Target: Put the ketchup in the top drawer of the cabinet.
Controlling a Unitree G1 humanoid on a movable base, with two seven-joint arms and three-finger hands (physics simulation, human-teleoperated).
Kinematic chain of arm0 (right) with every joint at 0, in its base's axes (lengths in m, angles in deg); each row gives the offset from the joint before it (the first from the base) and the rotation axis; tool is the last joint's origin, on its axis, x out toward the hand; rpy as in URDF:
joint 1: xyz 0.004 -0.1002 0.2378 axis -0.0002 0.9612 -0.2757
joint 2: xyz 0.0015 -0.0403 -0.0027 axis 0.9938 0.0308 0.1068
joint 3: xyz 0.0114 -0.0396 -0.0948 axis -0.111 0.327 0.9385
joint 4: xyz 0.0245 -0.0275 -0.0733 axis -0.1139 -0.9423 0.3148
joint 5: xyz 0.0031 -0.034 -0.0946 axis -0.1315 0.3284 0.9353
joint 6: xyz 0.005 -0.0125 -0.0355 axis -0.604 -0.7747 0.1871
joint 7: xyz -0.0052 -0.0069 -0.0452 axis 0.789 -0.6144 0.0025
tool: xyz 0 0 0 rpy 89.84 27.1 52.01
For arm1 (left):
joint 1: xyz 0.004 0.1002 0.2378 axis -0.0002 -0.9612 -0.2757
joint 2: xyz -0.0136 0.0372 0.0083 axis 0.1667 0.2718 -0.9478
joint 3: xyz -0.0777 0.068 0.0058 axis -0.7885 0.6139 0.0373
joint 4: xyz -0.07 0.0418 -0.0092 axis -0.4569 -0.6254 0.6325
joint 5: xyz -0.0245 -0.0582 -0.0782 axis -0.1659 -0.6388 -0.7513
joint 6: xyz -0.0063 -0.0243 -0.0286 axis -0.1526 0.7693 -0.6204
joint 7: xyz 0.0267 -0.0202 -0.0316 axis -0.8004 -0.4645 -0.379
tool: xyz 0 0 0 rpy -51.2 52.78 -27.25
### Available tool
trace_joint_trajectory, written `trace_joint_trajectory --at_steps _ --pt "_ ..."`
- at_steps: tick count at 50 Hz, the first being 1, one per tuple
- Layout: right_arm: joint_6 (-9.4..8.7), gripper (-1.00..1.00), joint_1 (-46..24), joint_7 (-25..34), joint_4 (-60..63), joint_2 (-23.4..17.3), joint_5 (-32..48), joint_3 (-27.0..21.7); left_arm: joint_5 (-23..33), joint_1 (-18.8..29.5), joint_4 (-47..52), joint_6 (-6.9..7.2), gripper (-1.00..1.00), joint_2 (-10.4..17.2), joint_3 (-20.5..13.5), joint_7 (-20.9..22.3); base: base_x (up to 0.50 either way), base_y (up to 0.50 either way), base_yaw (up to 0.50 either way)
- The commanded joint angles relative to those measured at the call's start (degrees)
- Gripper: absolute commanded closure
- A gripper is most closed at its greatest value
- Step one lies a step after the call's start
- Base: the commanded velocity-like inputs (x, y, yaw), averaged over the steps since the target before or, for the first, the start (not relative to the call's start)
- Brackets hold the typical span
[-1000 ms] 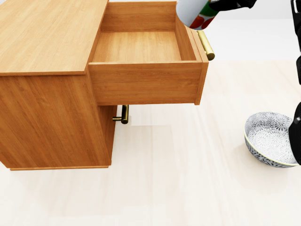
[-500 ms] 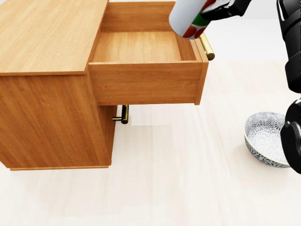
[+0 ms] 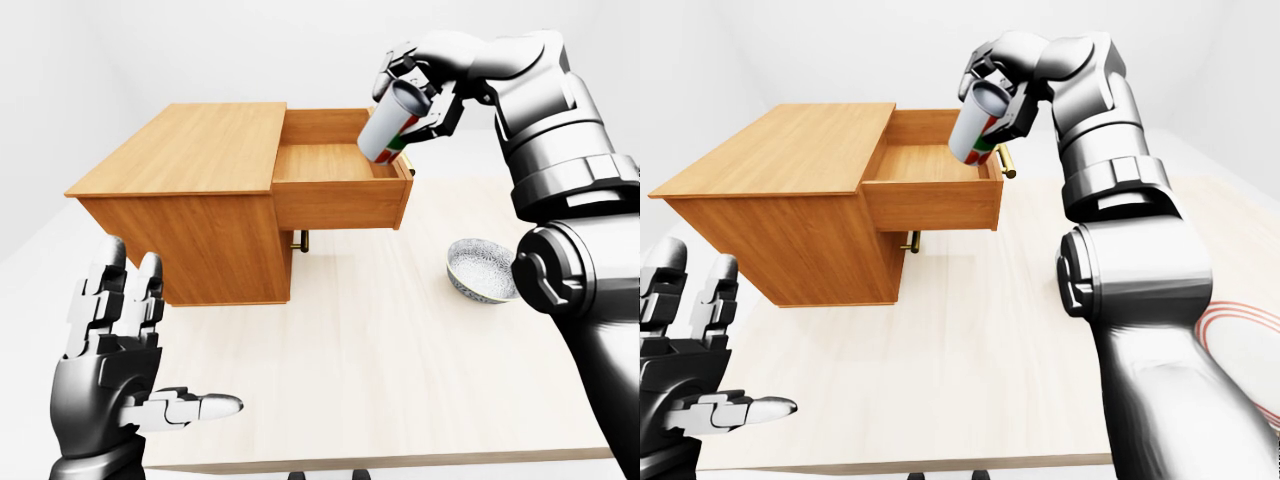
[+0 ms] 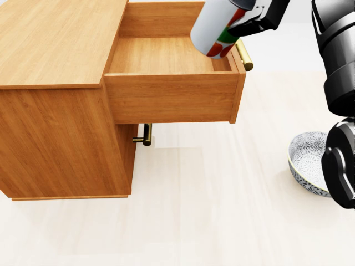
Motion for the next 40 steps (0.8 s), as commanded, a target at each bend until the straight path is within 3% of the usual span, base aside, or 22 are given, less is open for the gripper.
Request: trace_joint_trajectory --at_steps 1,21,40 --pt "0.00 1.00 0.1 0.0 -0.6 0.6 0.4 -1.2 -0.2 -0.3 0.6 0.00 -1.00 -0.1 -0.1 0.1 0.00 0.00 0.00" --pt "0.00 1.00 -1.4 0.0 -1.2 0.7 -1.2 -1.5 0.2 -0.2 0.4 0.00 -1.00 -0.3 0.1 0.3 0.00 0.00 0.00" --pt "0.00 1.00 1.0 0.0 -1.7 4.3 -0.8 -0.6 -0.1 -0.4 -1.5 0.00 -1.00 -0.6 -0.3 1.2 0.00 0.00 0.00"
